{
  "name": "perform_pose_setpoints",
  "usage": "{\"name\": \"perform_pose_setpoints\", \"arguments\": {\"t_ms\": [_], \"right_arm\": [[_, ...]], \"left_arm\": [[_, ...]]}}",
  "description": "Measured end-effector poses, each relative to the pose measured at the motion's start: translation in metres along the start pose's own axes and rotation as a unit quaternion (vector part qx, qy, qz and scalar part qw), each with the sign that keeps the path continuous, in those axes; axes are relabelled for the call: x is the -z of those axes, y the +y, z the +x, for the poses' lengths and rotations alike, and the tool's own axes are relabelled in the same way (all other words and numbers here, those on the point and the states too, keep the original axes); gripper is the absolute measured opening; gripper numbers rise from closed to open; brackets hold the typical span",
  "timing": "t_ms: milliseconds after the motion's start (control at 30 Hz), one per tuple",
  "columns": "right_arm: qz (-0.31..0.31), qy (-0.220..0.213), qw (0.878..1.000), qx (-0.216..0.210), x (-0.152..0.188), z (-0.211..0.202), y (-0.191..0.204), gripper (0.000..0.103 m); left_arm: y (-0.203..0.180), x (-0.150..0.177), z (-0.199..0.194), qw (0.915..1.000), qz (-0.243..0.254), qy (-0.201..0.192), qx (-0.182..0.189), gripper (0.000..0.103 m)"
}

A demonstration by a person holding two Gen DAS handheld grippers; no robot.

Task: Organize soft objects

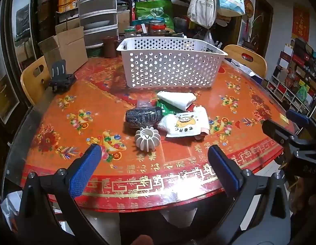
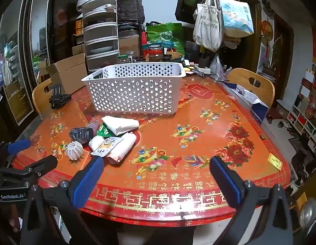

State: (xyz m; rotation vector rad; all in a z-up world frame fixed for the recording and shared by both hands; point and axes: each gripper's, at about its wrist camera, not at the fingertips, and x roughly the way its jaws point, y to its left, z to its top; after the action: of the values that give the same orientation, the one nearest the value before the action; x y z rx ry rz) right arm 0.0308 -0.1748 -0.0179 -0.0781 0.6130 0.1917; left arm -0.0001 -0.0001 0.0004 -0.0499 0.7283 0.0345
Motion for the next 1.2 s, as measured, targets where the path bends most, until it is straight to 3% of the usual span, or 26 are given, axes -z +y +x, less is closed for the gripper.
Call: {"name": "perform_pose_setpoints", "arguments": {"t_ms": [1200], "right_arm": [[0.005,-0.007,1.000,-0.006,-0.001,-0.010,-0.005,0.103]], "left_arm": [[-0.008,-0.001,-0.013,0.9998,-0.002,-0.017,0.009,0.103]]}}
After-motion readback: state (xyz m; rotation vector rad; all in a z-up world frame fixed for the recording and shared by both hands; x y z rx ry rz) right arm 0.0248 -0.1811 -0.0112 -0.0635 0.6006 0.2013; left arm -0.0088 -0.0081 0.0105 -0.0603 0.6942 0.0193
